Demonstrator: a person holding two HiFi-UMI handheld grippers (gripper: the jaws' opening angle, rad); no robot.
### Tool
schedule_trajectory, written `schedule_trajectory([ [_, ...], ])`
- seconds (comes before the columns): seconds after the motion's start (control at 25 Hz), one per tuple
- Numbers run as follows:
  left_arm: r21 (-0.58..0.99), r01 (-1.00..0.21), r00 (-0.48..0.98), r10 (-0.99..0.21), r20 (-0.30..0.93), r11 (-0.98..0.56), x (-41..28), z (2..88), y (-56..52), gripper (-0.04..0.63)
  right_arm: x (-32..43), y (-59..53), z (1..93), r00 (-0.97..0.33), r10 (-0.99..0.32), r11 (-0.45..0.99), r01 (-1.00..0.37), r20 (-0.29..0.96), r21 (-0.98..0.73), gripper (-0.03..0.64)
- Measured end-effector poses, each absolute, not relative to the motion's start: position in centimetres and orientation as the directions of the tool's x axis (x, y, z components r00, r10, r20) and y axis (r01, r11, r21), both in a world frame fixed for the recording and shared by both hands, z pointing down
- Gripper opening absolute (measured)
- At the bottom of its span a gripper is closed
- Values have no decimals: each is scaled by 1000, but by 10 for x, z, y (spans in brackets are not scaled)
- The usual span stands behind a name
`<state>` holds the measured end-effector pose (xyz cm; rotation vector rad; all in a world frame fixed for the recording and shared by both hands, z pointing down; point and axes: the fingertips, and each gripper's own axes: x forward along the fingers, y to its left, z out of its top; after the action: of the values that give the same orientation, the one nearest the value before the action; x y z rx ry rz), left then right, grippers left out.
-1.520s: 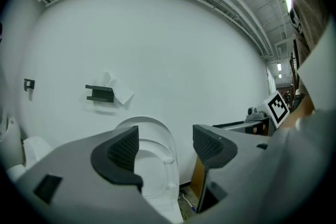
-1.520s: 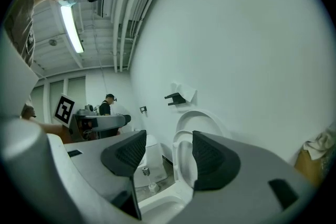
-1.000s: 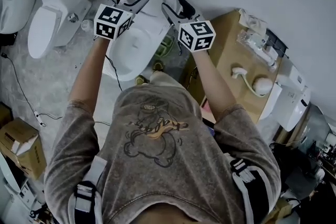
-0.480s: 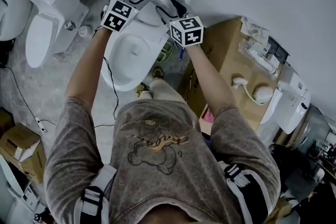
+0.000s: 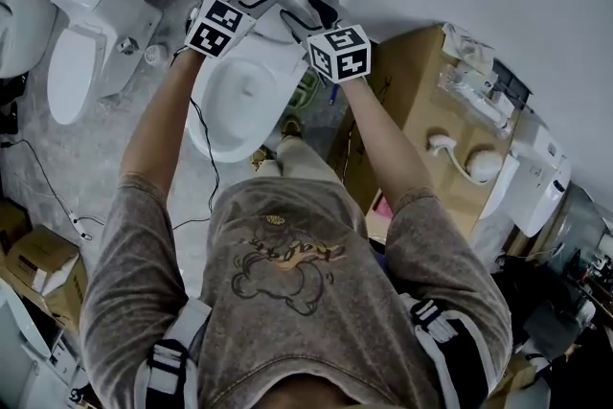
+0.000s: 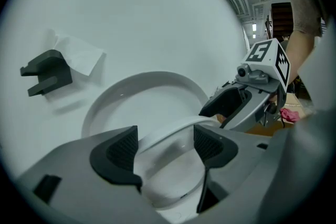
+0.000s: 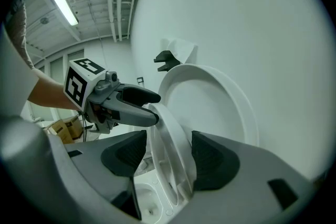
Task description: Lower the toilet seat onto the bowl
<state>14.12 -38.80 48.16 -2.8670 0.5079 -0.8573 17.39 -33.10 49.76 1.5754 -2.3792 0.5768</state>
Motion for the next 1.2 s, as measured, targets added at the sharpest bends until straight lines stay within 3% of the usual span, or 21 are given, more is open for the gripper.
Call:
schedule_trajectory([
  [0.68, -91, -333, 824, -337, 456, -938, 72, 468, -321, 324, 114, -267, 487, -367, -854, 294, -925, 369, -240, 267],
  [0.88, -78, -351, 827, -348, 441, -933, 45, 469, -294, 324, 92, -242, 489, -377, -857, 298, -919, 351, -258, 213],
  [1.2, -67, -397, 806, -383, 452, -915, 0, 486, -246, 336, 53, -197, 505, -437, -816, 356, -896, 378, -267, 201],
])
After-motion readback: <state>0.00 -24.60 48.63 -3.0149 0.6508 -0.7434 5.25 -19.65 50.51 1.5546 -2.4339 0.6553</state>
